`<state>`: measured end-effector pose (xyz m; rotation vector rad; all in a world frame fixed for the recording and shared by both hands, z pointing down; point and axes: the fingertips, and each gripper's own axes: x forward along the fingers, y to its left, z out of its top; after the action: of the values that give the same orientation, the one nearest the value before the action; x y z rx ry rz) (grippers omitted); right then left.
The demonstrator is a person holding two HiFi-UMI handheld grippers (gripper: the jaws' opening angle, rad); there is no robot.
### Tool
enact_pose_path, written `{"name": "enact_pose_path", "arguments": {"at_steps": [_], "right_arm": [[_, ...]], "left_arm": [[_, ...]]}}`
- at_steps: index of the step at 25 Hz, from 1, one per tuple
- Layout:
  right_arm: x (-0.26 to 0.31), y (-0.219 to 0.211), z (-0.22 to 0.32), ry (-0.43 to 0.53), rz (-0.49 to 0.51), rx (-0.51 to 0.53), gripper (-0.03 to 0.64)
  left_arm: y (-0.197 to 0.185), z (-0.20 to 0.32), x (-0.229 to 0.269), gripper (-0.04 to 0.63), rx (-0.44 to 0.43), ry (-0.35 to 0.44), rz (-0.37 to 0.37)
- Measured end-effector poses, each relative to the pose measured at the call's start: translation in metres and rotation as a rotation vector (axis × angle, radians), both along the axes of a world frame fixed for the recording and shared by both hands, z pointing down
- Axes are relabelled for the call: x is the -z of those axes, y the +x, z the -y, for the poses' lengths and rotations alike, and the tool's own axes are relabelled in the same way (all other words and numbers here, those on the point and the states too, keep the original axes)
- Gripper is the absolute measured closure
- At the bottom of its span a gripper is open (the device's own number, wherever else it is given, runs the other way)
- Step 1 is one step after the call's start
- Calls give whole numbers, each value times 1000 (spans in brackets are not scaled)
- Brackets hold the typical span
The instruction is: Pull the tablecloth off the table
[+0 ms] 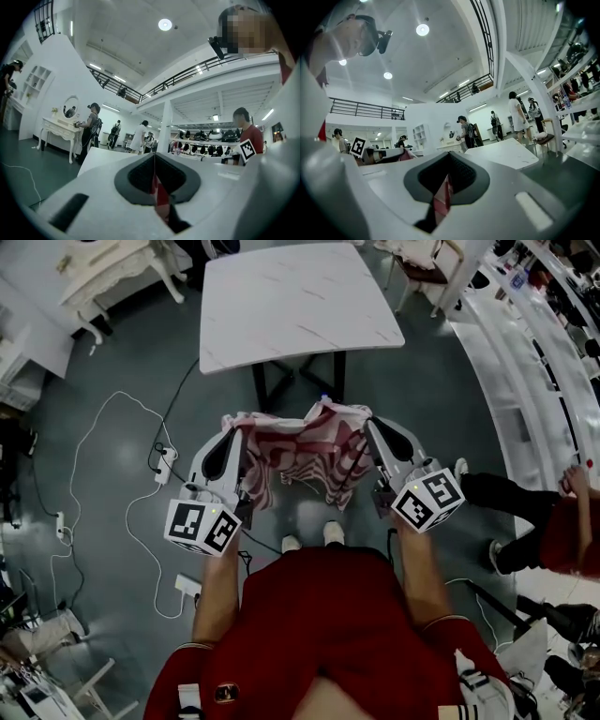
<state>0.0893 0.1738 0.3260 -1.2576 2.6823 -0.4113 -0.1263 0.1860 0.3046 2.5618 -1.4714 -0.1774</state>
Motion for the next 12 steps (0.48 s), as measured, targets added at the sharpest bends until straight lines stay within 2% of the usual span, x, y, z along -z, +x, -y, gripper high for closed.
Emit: {"name": "enact_pose_path", "arguments": {"at_steps": [12], "right_arm": [[1,4,-7,2,4,-18,604]], "left_arm": [[3,-2,7,584,-17,12,-3]]}}
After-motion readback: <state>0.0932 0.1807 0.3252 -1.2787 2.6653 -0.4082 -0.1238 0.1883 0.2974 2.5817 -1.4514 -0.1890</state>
